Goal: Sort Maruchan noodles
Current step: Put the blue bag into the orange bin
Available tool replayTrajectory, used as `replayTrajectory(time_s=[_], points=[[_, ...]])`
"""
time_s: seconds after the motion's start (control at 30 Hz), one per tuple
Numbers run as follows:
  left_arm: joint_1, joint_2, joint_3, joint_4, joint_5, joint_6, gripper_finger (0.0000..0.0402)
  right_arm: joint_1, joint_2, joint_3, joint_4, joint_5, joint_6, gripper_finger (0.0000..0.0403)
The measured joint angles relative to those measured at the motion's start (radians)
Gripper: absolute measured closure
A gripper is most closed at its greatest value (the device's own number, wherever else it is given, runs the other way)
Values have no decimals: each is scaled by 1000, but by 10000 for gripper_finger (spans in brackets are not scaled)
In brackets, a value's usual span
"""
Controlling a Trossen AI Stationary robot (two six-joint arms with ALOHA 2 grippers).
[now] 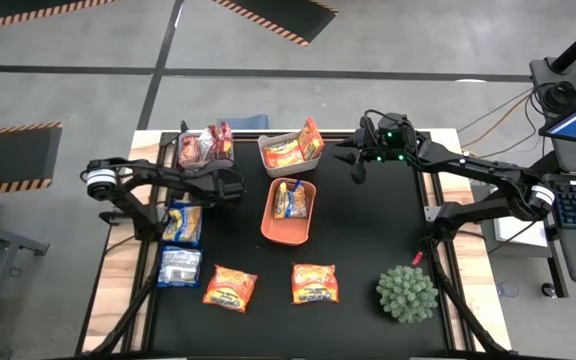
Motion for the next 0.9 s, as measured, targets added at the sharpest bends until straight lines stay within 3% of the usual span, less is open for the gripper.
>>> replayTrajectory(time_s=[0.1,0.27,0.4,0.63,0.9], points=[[-12,-22,0,9,36,21,393,0,0,0,0,0,0,245],[-86,-94,0,33,139,78,392,0,0,0,0,0,0,245],[-177,-175,0,61,154,107,397,0,0,0,0,0,5,245],[-312,-356,-1,60,98,125,399,0,0,0,0,0,12,245],[-403,-530,-1,112,-84,138,400,10,1,0,57,-1,59,245]])
